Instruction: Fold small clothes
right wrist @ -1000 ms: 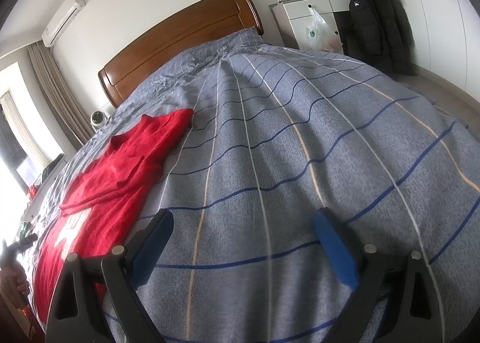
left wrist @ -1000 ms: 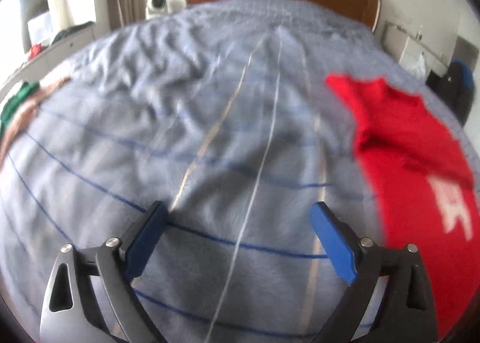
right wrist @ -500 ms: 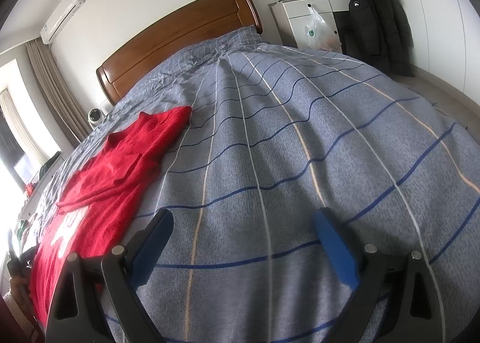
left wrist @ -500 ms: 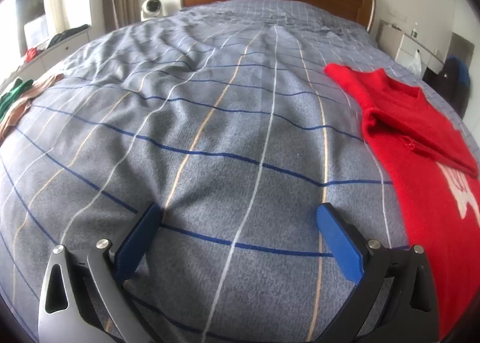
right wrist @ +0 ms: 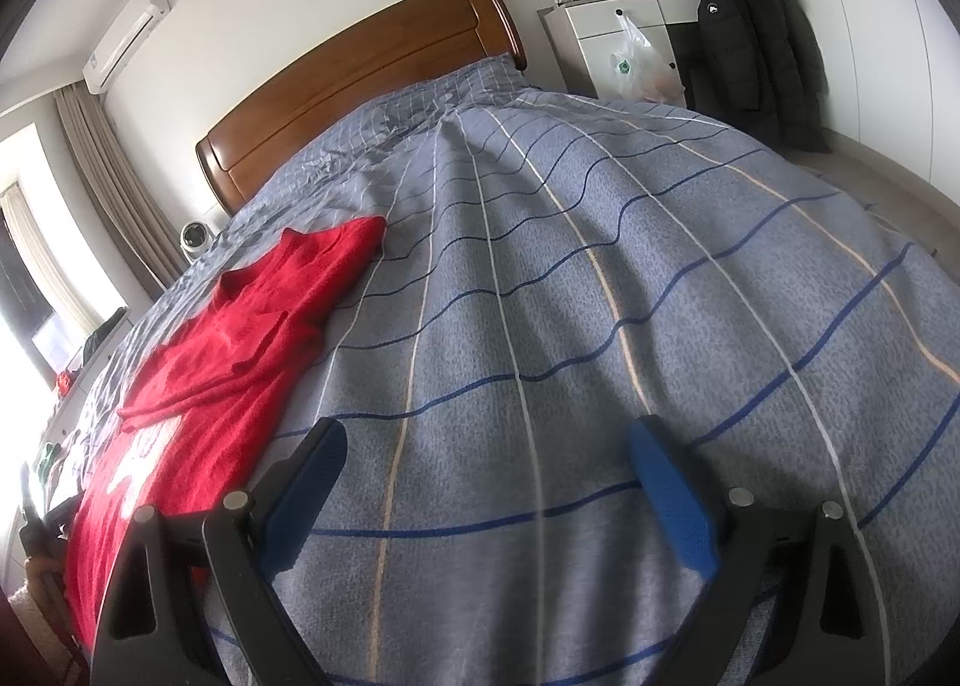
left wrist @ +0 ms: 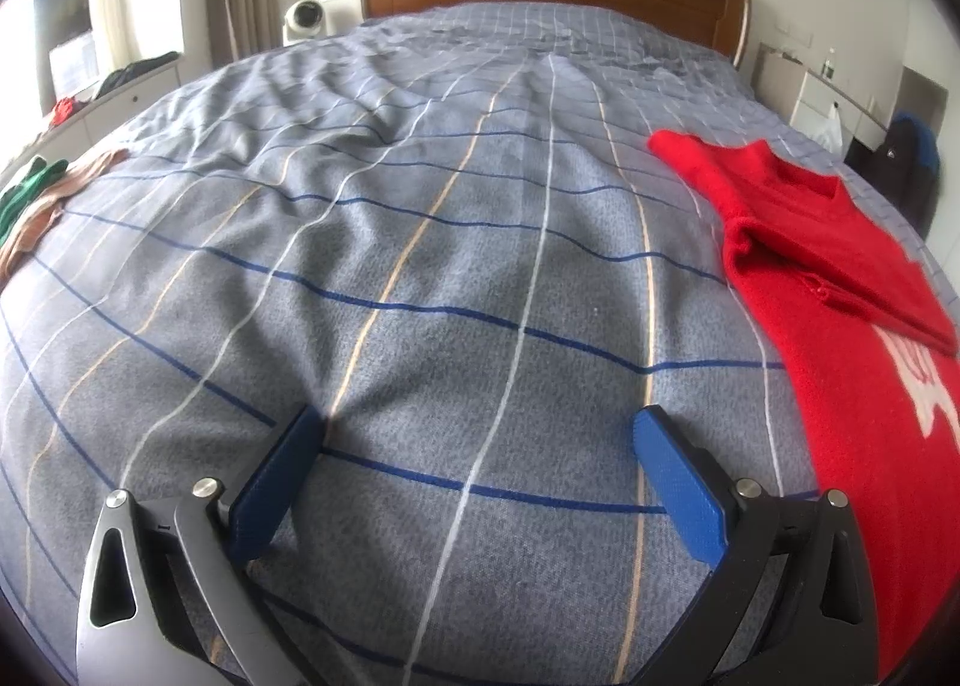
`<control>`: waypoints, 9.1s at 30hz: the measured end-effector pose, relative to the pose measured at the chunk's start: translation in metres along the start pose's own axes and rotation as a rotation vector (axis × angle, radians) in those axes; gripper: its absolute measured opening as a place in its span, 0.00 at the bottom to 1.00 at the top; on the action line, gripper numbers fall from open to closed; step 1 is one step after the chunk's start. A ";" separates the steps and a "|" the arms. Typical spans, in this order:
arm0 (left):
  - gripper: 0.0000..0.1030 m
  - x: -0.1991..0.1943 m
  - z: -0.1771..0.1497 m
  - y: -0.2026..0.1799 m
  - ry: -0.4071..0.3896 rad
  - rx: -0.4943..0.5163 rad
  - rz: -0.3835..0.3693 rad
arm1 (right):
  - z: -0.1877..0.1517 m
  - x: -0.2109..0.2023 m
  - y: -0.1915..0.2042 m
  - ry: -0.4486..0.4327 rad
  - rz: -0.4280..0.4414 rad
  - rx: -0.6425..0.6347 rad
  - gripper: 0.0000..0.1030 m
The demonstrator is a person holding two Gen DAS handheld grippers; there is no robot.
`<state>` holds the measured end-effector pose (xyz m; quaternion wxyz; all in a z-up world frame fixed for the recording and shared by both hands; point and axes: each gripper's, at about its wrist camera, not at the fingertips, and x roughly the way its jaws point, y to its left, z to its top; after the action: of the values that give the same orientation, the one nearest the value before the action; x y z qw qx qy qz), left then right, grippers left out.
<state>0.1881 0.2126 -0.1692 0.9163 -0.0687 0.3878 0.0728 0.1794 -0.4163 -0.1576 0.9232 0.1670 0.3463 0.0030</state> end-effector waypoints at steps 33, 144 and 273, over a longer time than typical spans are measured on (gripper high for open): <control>0.99 0.000 -0.002 0.000 -0.006 0.003 -0.001 | 0.000 0.000 0.000 0.000 0.001 0.000 0.91; 0.86 0.062 0.116 -0.133 0.241 0.166 -0.118 | 0.039 0.087 0.160 0.425 0.180 -0.272 0.57; 0.99 -0.048 -0.018 -0.023 0.025 0.025 -0.019 | -0.003 0.065 0.306 0.373 0.322 -0.402 0.30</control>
<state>0.1469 0.1832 -0.1450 0.9127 -0.0619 0.3996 0.0582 0.2603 -0.1181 -0.1064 0.8460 0.0304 0.4710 0.2480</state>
